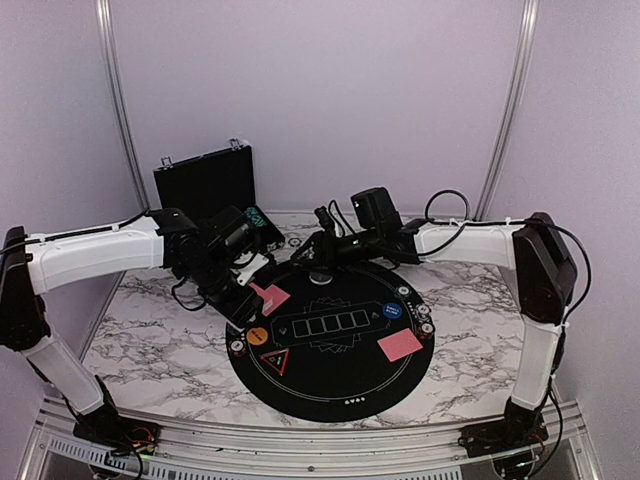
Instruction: Distribute texas hold em gaming equipment
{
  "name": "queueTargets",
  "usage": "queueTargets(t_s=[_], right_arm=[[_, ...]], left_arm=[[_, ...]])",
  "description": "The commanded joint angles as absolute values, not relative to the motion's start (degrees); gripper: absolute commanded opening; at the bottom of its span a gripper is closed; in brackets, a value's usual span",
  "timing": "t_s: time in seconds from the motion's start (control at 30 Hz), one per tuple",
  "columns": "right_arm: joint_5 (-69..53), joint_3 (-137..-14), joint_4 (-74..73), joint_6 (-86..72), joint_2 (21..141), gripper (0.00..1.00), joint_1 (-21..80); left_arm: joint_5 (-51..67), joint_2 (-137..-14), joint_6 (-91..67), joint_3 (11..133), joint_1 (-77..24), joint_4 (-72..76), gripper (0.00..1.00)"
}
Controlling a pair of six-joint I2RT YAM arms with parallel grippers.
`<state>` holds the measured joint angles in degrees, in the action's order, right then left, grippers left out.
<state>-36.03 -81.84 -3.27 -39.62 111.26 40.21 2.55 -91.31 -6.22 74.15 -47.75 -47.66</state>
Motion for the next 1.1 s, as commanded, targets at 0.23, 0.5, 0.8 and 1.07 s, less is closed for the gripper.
queueTargets(t_s=[0.23, 0.5, 0.8, 1.07], right_arm=[[-45.88, -76.68, 2.7, -44.51, 107.57, 0.59, 40.34], [-47.28, -72.94, 7.9, -48.18, 106.12, 0.6, 41.7], [-47.78, -72.27, 10.63, -50.08, 107.01, 0.6, 43.69], [-48.4, -72.72, 11.12, -50.12, 107.83, 0.61, 44.64]], left_arm=[[2.64, -94.24, -7.2, 79.29, -50.05, -47.28, 0.5], [2.64, -95.59, -7.14, 80.7, -50.96, -47.28, 0.5], [3.0, -96.51, -7.07, 81.99, -51.39, -47.24, 0.5], [3.08, -96.85, -6.93, 82.62, -51.59, -47.18, 0.5]])
